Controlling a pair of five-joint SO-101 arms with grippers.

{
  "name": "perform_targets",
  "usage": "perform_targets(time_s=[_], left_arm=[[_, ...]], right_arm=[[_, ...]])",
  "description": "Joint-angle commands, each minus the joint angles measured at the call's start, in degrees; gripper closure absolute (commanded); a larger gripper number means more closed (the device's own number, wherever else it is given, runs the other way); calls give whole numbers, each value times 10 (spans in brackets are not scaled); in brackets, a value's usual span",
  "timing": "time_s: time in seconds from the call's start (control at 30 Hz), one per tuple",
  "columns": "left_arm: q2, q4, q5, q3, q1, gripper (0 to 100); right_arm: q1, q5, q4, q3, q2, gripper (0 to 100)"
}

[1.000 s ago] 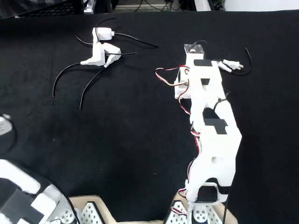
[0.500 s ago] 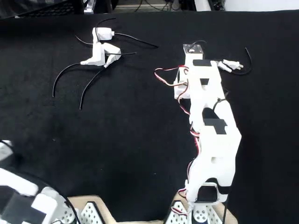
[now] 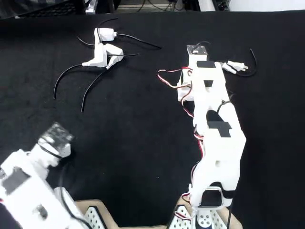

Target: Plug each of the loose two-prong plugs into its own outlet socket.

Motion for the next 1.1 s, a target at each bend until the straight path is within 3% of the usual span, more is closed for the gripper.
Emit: perform_targets(time_s=[0.0, 0.17, 0.37, 0.7, 0.83, 0.9, 1.07], left_arm=[[-207, -184, -377, 175, 52, 972], [-238, -186, -251, 148, 148, 972], [-217, -277, -251, 169, 211, 972], [-128, -272, -243, 172, 298, 971], [-98, -276, -190, 172, 296, 963], [-94, -275, -166, 172, 297, 907], [-95, -287, 0, 172, 301, 791]], right_arm=[[-22, 8, -12, 1, -1, 839], [-22, 8, -12, 0, -1, 839], [-21, 8, -12, 1, -1, 839], [-21, 8, -12, 1, -1, 839], [-21, 8, -12, 1, -1, 838], [-21, 20, -12, 1, -1, 838], [-24, 38, -12, 2, -1, 839]])
